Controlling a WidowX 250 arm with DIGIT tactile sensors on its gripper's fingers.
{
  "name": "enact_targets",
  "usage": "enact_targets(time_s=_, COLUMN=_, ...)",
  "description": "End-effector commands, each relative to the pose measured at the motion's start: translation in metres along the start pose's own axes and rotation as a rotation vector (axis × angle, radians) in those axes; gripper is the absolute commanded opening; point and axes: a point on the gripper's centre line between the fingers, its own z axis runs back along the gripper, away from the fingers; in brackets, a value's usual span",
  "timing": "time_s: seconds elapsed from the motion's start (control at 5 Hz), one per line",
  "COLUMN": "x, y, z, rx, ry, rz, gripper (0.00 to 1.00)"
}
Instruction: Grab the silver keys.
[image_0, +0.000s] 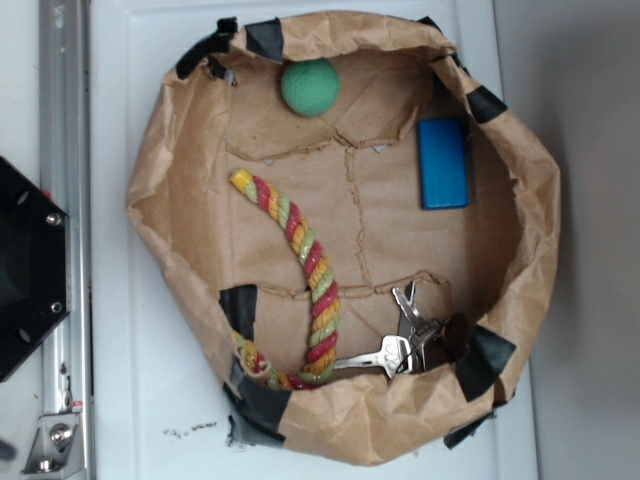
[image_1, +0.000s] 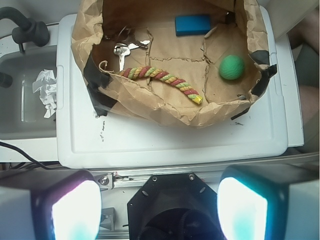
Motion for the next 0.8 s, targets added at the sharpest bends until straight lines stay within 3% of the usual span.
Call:
enact_targets(time_s=0.0, x=0.000, y=0.000, z=0.000, rx=0.000, ry=0.000, rz=0.000, gripper=1.00)
enact_targets(time_s=0.2, x=0.040, y=-0.009, z=-0.019, rx=-0.036, ry=-0.081, rz=0.206, gripper=1.00)
enact_targets(time_s=0.4, x=0.064, y=-0.012, z=-0.039, rx=0.023, ry=-0.164, rz=0.322, gripper=1.00)
enact_targets(time_s=0.6, x=0.087, y=-0.004, z=-0.061, rx=0.011, ry=-0.193, rz=0.484, gripper=1.00)
